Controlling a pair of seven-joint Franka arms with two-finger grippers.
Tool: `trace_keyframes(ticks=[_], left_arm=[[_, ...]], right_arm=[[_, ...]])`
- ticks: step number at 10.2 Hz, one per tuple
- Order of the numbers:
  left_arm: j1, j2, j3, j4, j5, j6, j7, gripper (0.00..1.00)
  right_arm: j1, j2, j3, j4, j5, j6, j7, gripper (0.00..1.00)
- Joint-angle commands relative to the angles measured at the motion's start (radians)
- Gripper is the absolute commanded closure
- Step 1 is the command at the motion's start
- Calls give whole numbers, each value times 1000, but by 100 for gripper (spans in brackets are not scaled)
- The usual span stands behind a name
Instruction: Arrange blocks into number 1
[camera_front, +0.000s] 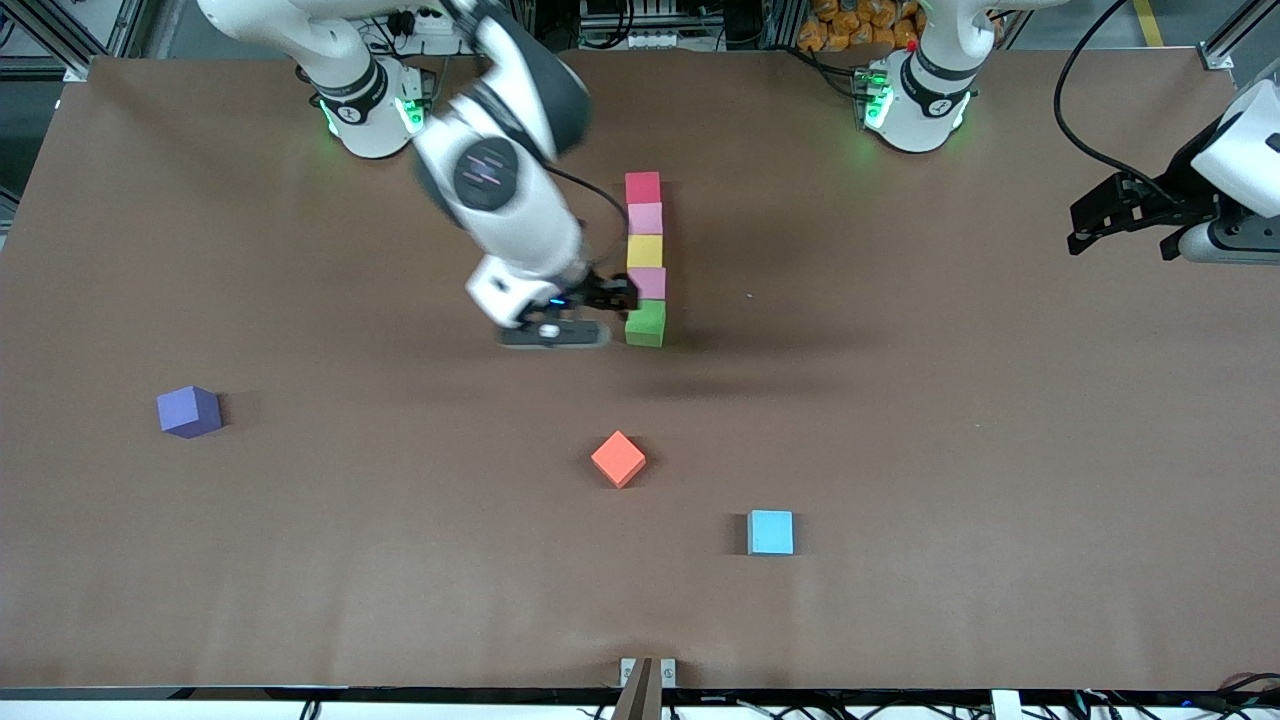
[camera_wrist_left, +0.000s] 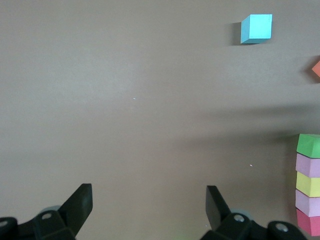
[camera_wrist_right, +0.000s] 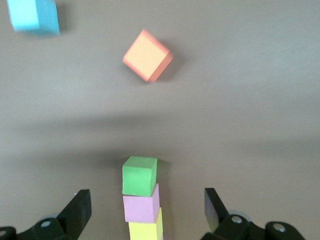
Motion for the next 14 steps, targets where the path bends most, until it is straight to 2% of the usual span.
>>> trace_keyframes(ticks=[1, 3, 5, 6, 8, 10, 14], left_arm=[[2, 6, -5, 20, -9, -21, 22, 0], [0, 11, -28, 15, -7, -21, 16, 0], [2, 9, -30, 20, -9, -21, 18, 0], [3, 9, -28, 20, -9, -21, 18, 0], [2, 8, -30, 20, -7, -21, 16, 0], [2, 6, -35, 20, -3, -21, 18, 0], [2, 6, -41, 18, 19, -23, 18, 0]], right_arm=[[-125, -152, 17, -42, -15, -52, 8, 0], [-241, -210, 17, -42, -21, -75, -50, 0], [-355, -262, 19, -38, -145, -210, -307, 0], [-403, -273, 11, -24, -142, -254, -402, 0], [-431, -279, -15, 8, -161, -325, -442, 0], [-446, -299, -73, 37, -158, -403, -456, 0], [-503, -328, -101, 47, -153, -413, -515, 0]])
